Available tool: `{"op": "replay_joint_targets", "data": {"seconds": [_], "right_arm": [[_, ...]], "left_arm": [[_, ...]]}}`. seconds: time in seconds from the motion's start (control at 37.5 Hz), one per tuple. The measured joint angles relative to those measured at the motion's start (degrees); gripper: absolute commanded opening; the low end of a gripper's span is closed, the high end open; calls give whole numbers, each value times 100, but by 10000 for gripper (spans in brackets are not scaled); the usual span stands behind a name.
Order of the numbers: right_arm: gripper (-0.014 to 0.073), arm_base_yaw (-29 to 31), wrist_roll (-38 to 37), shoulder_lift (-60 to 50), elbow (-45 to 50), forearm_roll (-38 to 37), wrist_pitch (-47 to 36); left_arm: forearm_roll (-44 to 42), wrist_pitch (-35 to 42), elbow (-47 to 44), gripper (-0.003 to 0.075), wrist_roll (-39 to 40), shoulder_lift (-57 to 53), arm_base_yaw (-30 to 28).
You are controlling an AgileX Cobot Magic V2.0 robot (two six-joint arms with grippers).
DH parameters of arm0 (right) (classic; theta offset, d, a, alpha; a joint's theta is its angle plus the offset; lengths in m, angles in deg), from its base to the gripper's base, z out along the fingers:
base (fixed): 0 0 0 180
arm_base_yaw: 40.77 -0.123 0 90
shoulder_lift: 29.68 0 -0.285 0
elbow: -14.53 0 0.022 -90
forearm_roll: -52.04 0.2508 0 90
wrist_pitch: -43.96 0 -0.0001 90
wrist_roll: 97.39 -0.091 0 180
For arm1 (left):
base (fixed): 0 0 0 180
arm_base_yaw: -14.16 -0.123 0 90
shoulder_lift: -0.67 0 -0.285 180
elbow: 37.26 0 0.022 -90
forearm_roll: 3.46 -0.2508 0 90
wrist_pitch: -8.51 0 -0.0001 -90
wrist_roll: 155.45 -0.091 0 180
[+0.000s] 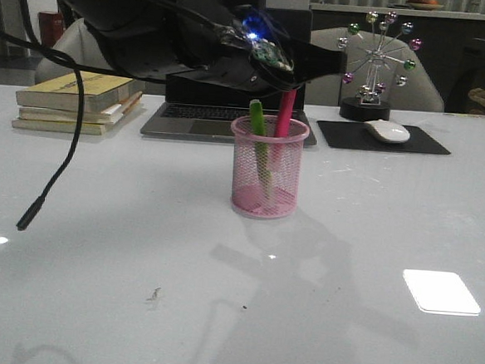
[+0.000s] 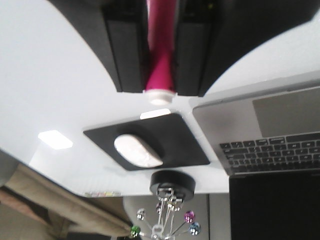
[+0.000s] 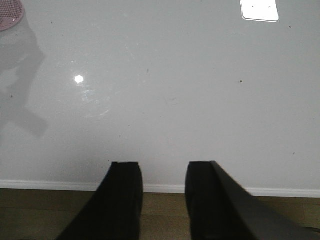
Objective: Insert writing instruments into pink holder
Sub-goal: 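Lower the pink marker into the holder and open the left gripper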
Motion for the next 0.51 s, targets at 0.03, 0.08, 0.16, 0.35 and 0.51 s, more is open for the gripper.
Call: {"op": "replay_joint_targets", "data": {"seconds": [0.03,0.08,0.16,0.35,0.51], "right_arm": [[355,0,-10,-4,0,-2,0],[355,0,-10,-4,0,-12,0],[355,0,-10,-4,0,-12,0],[355,0,-10,-4,0,-44,0],[355,0,-10,-4,0,-106,0]], "left_arm": [[8,42,0,230,13,0,4],[8,91,0,312,37,0,13],[22,105,0,422,62,0,13],[22,89,0,465,84,0,13],[-277,-344,0,423,84,-270,13]]}}
